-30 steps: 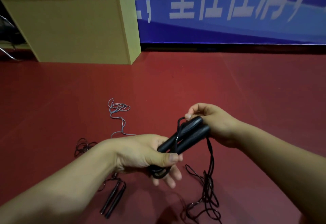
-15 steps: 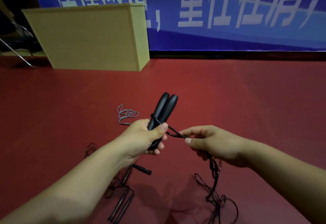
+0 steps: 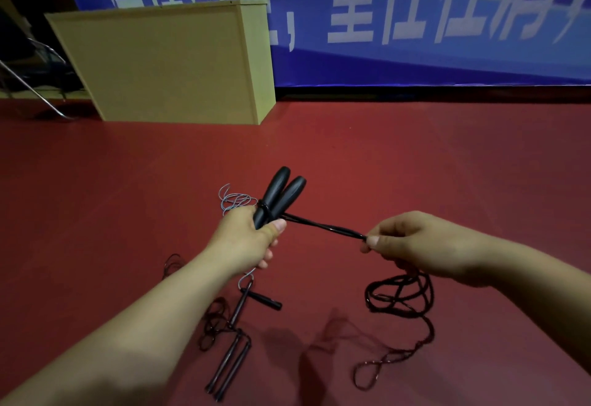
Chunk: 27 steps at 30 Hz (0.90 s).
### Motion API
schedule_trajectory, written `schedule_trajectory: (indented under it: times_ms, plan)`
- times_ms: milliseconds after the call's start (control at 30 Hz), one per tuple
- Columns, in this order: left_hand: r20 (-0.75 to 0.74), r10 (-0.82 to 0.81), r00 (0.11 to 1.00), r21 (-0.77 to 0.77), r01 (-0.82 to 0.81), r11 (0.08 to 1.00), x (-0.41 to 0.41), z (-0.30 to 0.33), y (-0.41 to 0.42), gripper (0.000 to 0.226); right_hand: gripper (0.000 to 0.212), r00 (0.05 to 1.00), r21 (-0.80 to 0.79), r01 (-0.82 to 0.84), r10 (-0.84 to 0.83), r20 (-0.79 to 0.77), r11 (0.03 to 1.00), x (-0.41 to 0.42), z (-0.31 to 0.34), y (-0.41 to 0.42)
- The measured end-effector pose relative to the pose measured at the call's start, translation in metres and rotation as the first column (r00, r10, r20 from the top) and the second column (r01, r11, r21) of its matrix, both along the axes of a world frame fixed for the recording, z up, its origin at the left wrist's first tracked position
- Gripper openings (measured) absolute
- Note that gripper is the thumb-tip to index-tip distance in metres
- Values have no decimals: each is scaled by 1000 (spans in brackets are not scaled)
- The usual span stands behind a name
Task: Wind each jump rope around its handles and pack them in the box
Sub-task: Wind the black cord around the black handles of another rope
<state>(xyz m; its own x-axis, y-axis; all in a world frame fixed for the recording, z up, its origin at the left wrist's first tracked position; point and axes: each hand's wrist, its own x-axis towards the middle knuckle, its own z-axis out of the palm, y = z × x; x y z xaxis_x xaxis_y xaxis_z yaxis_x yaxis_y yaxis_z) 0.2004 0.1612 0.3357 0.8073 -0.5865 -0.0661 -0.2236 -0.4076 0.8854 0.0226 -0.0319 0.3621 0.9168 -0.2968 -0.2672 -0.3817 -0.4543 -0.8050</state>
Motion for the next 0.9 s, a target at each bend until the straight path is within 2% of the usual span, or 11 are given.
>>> schedule_trajectory:
  times_ms: [167, 300, 467, 633, 767, 900]
  plan:
    - [133, 36, 990, 88, -48, 995, 5, -8, 0, 9, 18, 999, -90, 11, -16, -52, 996, -2, 4, 2]
    - [126, 27, 992, 127, -43, 991, 8, -11, 2, 12, 28, 998, -33, 56, -56, -16, 998, -4, 5, -1]
    - [88, -71, 994, 261, 46, 964, 8, -18, 4, 12, 12, 994, 148, 44, -58, 92, 988, -7, 6, 6]
    - [88, -226, 970, 398, 174, 901, -1, -23, 0, 14, 10, 974, 152, 5, -39, 222, 988, -8, 7, 7]
    - [154, -425, 892, 562, 275, 780, -21, -17, -8, 20, 13, 955, 113, -21, -14, 296, 993, -7, 9, 7]
    - [150, -651, 744, 691, 391, 607, -53, -9, -20, 31, 11, 920, -125, 2, 47, 389, 992, -1, 6, 3]
